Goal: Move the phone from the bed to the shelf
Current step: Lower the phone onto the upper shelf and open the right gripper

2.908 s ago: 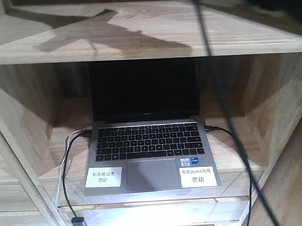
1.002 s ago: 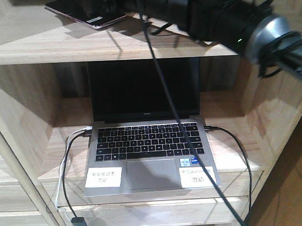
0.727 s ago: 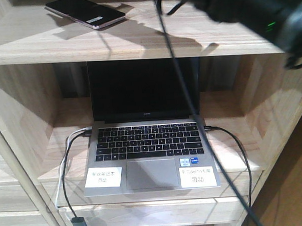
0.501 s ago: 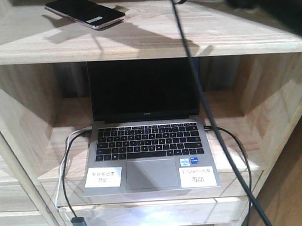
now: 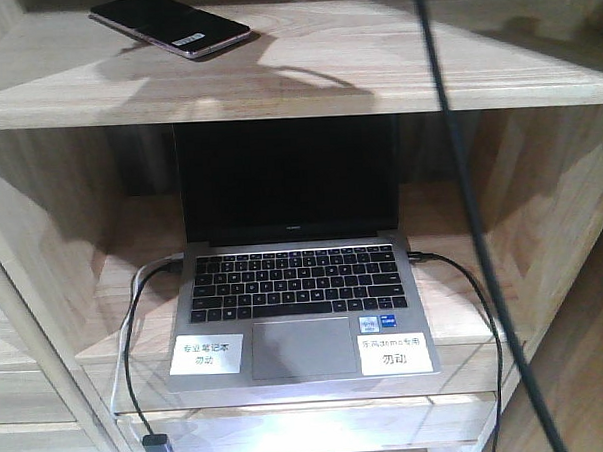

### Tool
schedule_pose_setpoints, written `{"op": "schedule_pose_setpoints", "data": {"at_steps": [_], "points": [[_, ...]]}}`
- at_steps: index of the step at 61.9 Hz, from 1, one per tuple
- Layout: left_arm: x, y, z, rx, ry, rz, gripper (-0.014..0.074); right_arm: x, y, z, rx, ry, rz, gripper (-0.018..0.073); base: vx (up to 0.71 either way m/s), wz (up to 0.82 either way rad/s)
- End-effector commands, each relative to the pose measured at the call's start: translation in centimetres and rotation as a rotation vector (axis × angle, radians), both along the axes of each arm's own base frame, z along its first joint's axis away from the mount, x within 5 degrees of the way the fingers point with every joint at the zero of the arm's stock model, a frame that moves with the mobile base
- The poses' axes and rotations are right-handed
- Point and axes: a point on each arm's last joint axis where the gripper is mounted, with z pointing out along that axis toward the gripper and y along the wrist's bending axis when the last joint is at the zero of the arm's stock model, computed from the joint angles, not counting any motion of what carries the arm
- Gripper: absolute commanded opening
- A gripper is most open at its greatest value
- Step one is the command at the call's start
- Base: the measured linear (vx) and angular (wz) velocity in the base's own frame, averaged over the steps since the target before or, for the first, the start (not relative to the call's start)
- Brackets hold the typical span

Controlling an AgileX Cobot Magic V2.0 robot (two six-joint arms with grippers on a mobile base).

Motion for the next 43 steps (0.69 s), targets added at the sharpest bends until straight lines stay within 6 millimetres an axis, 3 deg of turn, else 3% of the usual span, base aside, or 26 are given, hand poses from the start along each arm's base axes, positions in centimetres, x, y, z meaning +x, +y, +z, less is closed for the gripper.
{"op": "schedule_pose_setpoints", "data": {"at_steps": [1, 9, 20, 33, 43], "points": [[-0.1, 0.0, 1.5, -0.018, -0.101, -0.001, 0.0001, -2.2, -1.5, 2.9, 0.038, -0.084, -0.017, -0.0012, 0.0, 0.0], [-0.1, 0.0, 1.5, -0.018, -0.101, -0.001, 0.0001, -3.0, -1.8, 2.6, 0.015, -0.06, 0.005, -0.0008, 0.0, 0.0], [-0.1, 0.0, 1.5, -0.018, -0.101, -0.001, 0.0001, -4.3, -3.6, -1.2, 0.046, -0.047, -0.115, -0.0006, 0.0, 0.0], [-0.1, 0.0, 1.5, -0.018, -0.101, -0.001, 0.0001, -8.7, -7.6, -6.0, 0.14, -0.053, -0.271, -0.0006, 0.0, 0.0], [-0.1, 0.0, 1.5, -0.018, -0.101, -0.001, 0.0001, -12.5, -10.0, -8.5, 0.159, -0.065, -0.303, -0.0006, 0.0, 0.0]]}}
